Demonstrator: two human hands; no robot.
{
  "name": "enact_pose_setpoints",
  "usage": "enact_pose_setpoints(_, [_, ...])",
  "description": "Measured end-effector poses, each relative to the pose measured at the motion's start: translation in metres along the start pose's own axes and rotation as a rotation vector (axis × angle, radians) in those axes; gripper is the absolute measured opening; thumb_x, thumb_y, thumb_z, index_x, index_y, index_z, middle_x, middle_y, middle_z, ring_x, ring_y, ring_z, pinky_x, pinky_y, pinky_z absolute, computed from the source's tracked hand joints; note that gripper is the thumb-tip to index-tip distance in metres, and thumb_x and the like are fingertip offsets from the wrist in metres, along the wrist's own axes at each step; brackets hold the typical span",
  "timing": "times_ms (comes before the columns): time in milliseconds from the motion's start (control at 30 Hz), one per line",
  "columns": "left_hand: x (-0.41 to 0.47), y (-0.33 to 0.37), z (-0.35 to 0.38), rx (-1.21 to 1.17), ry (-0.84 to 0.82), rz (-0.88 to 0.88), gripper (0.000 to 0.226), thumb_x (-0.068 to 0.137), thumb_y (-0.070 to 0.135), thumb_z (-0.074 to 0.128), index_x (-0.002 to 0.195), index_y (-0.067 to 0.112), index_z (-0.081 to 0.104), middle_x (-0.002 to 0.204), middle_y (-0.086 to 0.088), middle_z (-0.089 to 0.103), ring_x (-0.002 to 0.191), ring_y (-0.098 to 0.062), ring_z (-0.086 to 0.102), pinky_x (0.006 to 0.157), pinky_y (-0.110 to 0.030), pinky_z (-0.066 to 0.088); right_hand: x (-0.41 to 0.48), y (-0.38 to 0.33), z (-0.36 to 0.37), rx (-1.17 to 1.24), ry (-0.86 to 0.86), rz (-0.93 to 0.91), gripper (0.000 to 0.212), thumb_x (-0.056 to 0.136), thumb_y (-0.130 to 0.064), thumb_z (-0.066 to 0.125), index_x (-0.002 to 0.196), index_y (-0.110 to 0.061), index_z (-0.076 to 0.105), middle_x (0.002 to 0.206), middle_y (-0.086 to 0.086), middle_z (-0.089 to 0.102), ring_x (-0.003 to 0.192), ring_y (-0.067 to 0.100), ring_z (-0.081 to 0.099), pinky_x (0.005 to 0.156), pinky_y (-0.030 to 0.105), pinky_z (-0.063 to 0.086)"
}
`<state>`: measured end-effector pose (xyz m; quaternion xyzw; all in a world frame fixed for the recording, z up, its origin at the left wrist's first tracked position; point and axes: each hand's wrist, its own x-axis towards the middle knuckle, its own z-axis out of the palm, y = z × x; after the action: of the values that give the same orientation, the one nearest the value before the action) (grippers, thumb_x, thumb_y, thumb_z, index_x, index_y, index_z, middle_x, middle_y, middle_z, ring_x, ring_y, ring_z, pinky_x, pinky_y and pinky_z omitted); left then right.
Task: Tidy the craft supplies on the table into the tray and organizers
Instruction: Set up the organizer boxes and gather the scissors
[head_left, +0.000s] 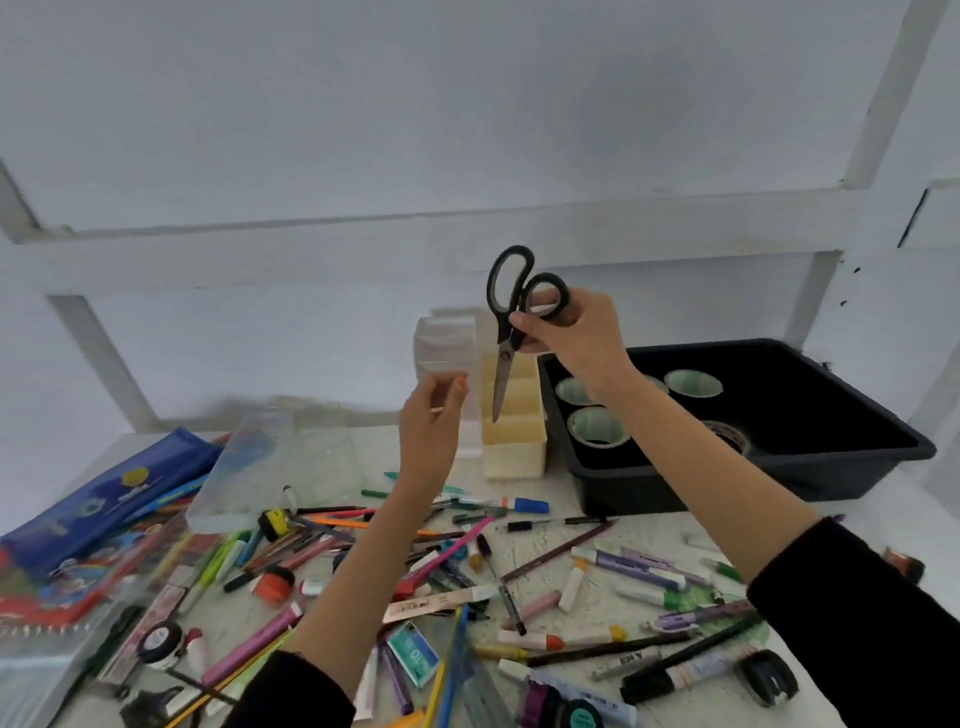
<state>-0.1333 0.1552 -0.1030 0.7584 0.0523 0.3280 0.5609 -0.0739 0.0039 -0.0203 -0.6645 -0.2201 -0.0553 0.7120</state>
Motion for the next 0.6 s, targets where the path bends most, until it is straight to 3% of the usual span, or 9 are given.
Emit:
enact_pose_setpoints(67, [0.013,-0.012,-0.017,0.048,0.105,-0.032,0.017,0.093,0.006,0.052,0.105,0.008,0.063,0.093,0.0,0.064,0.084,-0.01,0.058,0.072,-0.006,0.044,0.021,-0.008,0.009,-0.002,0.05,-0.058,0.014,0.077,0.001,0.073,0.08,-0.01,0.065,0.078,0.012,0.071,0.07,0.022,0.072,0.066,0.033,0.06])
enact_pose_setpoints(133, [0.026,-0.027,-0.03,0.12,0.123,-0.096,0.023,0.092,0.004,0.051,0.113,0.008,0.059,0.098,-0.003,0.061,0.088,-0.013,0.056,0.082,-0.017,0.047,0.04,-0.012,0.018,-0.009,0.102,-0.096,0.017,0.076,0.001,0.074,0.077,-0.013,0.065,0.078,0.012,0.07,0.07,0.023,0.072,0.066,0.036,0.06])
enact_pose_setpoints(233, [0.044,-0.047,-0.041,0.166,0.046,-0.215,0.032,0.093,0.007,0.052,0.125,0.007,0.052,0.11,-0.008,0.058,0.101,-0.022,0.056,0.088,-0.031,0.046,0.062,-0.01,0.023,-0.033,0.15,-0.121,0.018,0.076,0.001,0.074,0.077,-0.015,0.064,0.079,0.012,0.07,0.071,0.024,0.072,0.066,0.036,0.06])
enact_pose_setpoints(433, [0.061,-0.075,-0.029,0.167,-0.109,-0.338,0.047,0.095,0.016,0.053,0.139,0.005,0.04,0.133,-0.014,0.05,0.121,-0.025,0.049,0.1,-0.032,0.039,0.082,0.031,0.007,-0.203,0.238,-0.067,0.017,0.077,0.0,0.072,0.091,-0.006,0.064,0.085,0.01,0.068,0.077,0.023,0.07,0.07,0.032,0.059])
enact_pose_setpoints(500, [0.065,-0.085,-0.02,0.211,-0.134,-0.326,0.039,0.096,0.022,0.052,0.131,0.006,0.05,0.118,-0.015,0.059,0.111,-0.026,0.055,0.095,-0.034,0.042,0.087,0.052,0.004,-0.202,0.237,0.004,0.019,0.077,0.001,0.073,0.093,-0.003,0.065,0.088,0.015,0.069,0.077,0.024,0.071,0.07,0.032,0.059])
enact_pose_setpoints(567, [0.065,-0.092,-0.012,0.221,-0.137,-0.253,0.02,0.095,0.029,0.049,0.097,0.013,0.063,0.083,-0.016,0.062,0.077,-0.024,0.056,0.074,-0.035,0.043,0.091,0.072,0.004,-0.199,0.236,0.064,0.019,0.075,0.003,0.073,0.093,-0.001,0.065,0.088,0.018,0.068,0.078,0.027,0.07,0.073,0.035,0.059])
enact_pose_setpoints(600, [0.065,-0.096,-0.009,0.215,-0.127,-0.226,0.022,0.095,0.03,0.049,0.086,0.014,0.061,0.074,-0.014,0.061,0.067,-0.02,0.052,0.066,-0.032,0.04,0.093,0.08,0.005,-0.202,0.232,0.093,0.019,0.075,0.003,0.073,0.092,0.0,0.065,0.087,0.018,0.068,0.08,0.029,0.07,0.074,0.038,0.059])
